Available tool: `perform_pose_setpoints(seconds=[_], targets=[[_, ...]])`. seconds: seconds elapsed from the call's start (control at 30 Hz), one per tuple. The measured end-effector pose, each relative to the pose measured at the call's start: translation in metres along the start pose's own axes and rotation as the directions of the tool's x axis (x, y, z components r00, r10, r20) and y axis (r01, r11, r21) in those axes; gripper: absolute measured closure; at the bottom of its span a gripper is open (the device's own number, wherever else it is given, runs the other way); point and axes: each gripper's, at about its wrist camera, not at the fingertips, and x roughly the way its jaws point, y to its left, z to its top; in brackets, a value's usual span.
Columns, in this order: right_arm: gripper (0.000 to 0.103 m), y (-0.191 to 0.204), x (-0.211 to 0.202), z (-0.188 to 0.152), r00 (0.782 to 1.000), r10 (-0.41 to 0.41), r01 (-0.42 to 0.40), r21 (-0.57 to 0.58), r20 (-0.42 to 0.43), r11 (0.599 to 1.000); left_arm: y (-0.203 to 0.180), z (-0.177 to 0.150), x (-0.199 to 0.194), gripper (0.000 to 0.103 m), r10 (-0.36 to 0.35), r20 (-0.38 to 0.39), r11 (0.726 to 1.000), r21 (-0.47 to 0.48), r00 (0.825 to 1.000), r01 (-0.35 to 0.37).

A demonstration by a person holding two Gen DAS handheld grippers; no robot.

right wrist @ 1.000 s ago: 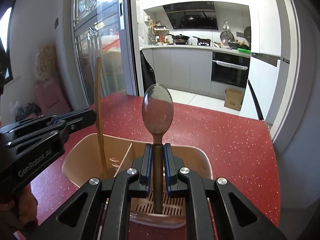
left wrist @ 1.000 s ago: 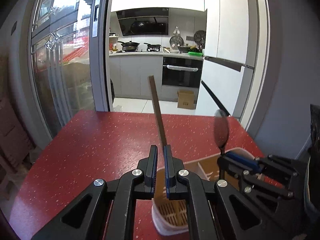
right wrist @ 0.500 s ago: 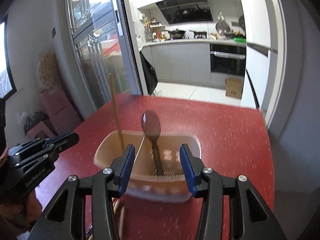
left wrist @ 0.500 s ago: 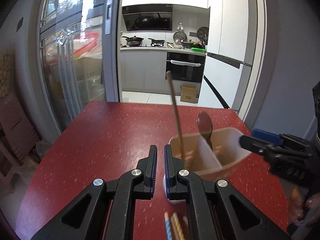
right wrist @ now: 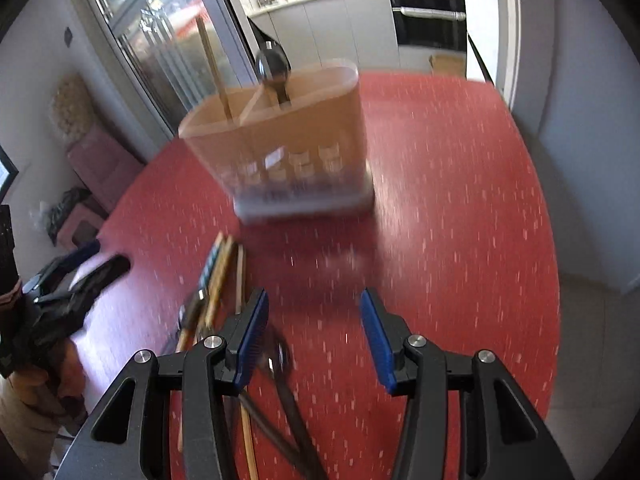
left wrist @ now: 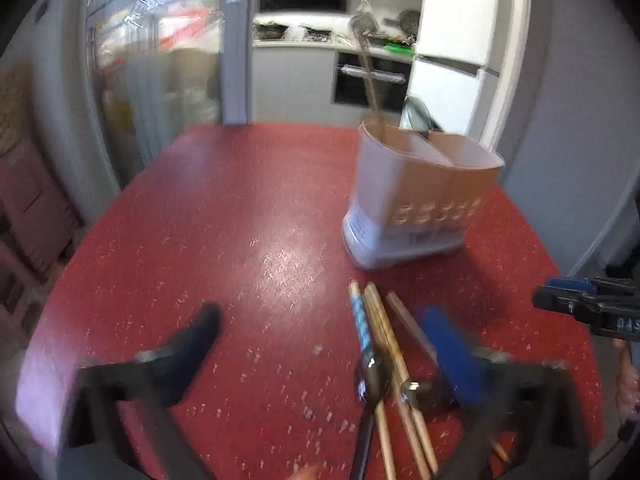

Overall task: Organize utensils
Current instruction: 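Open both tools and return them to the utensil pile, then grasp a spoon with the right tool while the left tool grasps another spoon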

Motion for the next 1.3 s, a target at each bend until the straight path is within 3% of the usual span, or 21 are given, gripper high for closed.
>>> perform_pose_setpoints(seconds=[0.1,0.4,0.67,1.3], targets=[[0.044,0.001,0.005,-0.017,0.999,-0.017,0.017,0.003,-0.041,1.000,-0.003,-0.017,0.010,0.000,0.014,-0.026,0.999,0.040,1.000,-0.013],[0.044,0.007,0.017,-0.048,0.990,-0.060,0.059,-0.014,-0.125,0.998,-0.006,-0.059,0.043,0.000,0.080,-0.152,0.983,0.178,0.985,-0.053],[0.044,0.021,0.020,-0.057,0.985,-0.089,0.080,-0.067,-0.146,0.995,0.002,-0.074,0.055,0.000,0.075,-0.209,0.983,0.182,0.975,-0.036],[0.044,0.034,0.047,-0.060,0.973,-0.149,0.128,-0.127,-0.177,0.984,0.000,-0.076,0.052,0.000,0.078,-0.233,0.979,0.202,0.969,-0.031]])
